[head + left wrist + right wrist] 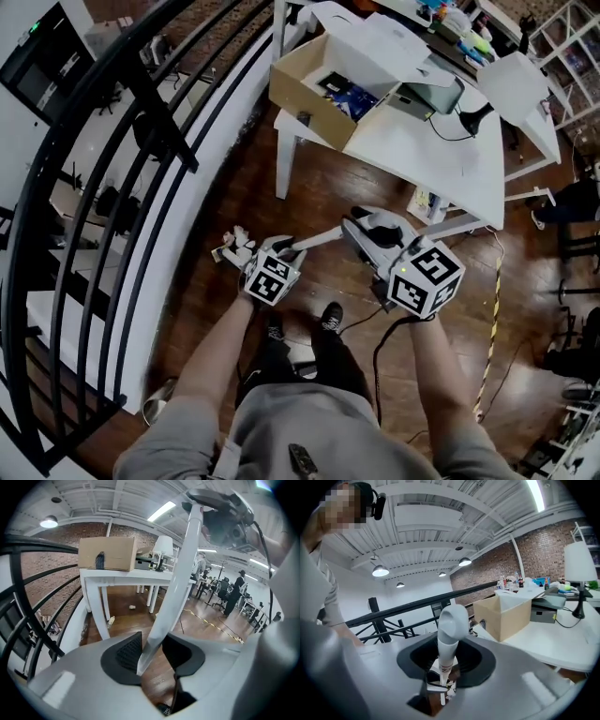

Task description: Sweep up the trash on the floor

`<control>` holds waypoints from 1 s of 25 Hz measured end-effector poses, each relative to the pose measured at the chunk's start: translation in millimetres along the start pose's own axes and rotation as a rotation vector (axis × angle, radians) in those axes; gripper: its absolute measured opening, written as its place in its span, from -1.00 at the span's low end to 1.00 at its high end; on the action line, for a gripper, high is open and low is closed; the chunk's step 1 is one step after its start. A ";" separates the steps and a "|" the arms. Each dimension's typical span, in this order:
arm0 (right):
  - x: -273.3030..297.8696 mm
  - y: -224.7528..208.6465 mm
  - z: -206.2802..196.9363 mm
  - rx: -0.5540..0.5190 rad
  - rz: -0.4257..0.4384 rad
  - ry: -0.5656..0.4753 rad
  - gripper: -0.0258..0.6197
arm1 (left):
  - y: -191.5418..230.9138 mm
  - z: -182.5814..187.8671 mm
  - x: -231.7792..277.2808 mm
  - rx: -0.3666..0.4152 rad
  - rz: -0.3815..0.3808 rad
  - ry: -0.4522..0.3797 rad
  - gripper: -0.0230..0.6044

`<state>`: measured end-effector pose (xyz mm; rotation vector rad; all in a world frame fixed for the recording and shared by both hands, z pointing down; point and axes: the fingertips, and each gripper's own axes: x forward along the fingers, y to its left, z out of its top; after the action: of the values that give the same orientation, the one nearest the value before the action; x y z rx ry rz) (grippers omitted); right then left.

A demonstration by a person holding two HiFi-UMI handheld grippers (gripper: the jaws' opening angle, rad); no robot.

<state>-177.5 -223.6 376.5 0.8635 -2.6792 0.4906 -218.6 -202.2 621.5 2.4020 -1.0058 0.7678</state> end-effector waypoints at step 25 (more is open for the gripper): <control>-184.3 -291.1 -62.6 -0.024 -0.043 0.070 -0.63 | -195.7 123.2 306.9 -0.094 -0.075 0.011 -0.48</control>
<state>152.2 -327.3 432.9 0.8792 -2.5920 0.4692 146.3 -301.4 689.5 2.3383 -0.9215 0.6904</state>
